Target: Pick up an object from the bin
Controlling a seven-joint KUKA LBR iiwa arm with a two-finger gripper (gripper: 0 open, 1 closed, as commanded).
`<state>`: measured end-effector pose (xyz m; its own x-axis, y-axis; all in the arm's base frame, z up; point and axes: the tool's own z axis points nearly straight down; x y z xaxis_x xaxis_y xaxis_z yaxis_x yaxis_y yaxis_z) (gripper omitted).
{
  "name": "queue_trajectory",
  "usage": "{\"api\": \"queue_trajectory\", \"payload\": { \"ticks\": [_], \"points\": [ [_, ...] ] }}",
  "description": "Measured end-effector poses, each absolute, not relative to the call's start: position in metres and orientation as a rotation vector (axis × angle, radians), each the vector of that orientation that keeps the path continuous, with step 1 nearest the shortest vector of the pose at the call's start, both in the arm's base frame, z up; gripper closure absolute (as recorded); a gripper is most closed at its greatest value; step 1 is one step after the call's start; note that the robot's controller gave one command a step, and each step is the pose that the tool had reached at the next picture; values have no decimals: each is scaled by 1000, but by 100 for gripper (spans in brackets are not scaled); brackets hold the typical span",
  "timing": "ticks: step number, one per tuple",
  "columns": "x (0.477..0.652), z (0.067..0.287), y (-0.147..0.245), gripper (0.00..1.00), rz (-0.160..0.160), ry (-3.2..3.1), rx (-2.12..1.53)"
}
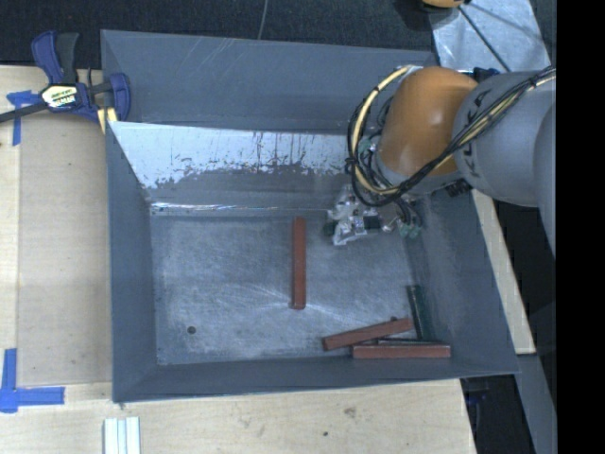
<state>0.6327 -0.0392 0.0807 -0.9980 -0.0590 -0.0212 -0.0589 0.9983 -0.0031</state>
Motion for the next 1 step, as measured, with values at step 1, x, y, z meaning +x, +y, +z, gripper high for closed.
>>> {"api": "queue_trajectory", "payload": {
  "ticks": [1],
  "points": [
    [615,221,-23,100,0,3137,15]
  ]
}}
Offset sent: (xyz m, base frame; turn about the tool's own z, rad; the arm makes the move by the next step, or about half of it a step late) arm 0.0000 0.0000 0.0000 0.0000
